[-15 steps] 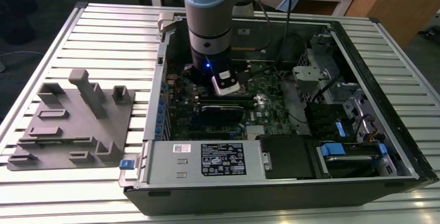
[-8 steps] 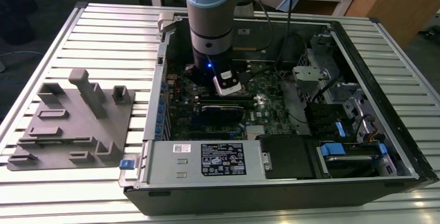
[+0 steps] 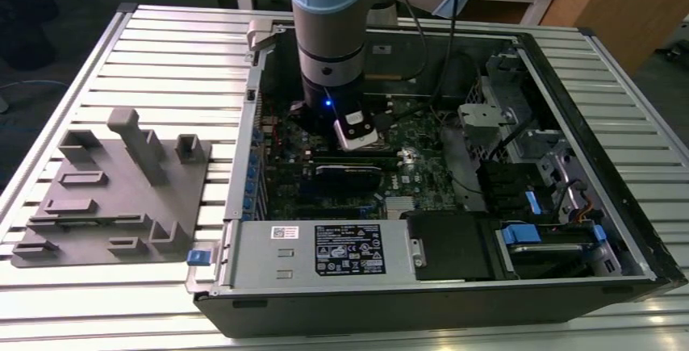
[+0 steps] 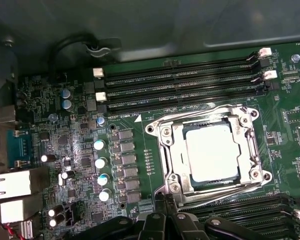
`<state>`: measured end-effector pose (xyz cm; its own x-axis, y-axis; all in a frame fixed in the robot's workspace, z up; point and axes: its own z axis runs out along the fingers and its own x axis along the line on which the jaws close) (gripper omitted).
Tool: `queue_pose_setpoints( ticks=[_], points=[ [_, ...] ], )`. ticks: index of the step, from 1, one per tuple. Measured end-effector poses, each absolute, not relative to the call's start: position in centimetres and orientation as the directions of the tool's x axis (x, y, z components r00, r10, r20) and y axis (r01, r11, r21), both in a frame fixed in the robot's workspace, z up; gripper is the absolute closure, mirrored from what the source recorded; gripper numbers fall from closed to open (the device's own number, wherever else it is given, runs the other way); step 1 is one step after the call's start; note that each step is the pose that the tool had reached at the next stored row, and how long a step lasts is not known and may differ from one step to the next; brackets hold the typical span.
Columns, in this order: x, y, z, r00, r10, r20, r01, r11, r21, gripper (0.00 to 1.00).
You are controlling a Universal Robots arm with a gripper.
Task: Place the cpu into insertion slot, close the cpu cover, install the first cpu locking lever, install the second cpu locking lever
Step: 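Install the second cpu locking lever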
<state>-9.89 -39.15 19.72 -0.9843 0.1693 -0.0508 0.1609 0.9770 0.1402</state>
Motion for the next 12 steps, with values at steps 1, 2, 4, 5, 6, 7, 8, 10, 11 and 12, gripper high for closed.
queue_pose_setpoints(
  ticks=[1,2,4,5,6,7,8,10,11,12],
  points=[
    [-9.88,-39.15,19.72,-0.984,0.169,-0.05,0.161,0.977,0.142,0.89],
    [-9.88,-39.15,19.72,-0.984,0.169,-0.05,0.161,0.976,0.144,0.89],
    [-9.88,-39.15,19.71,-0.984,0.17,-0.047,0.161,0.975,0.151,0.89],
    [-9.87,-39.13,19.68,-0.984,0.17,-0.046,0.161,0.975,0.155,0.89],
    [-9.88,-39.14,19.7,-0.984,0.17,-0.044,0.161,0.974,0.158,0.89],
    [-9.89,-39.15,19.71,-0.984,0.17,-0.043,0.162,0.974,0.159,0.89],
    [-9.89,-39.15,19.71,-0.984,0.17,-0.043,0.162,0.974,0.159,0.89],
    [-9.89,-39.15,19.71,-0.984,0.17,-0.043,0.162,0.974,0.159,0.89],
    [-9.88,-39.15,19.71,-0.984,0.17,-0.043,0.162,0.974,0.159,0.89],
    [-9.88,-39.15,19.71,-0.984,0.17,-0.043,0.162,0.974,0.159,0.89]
  ],
)
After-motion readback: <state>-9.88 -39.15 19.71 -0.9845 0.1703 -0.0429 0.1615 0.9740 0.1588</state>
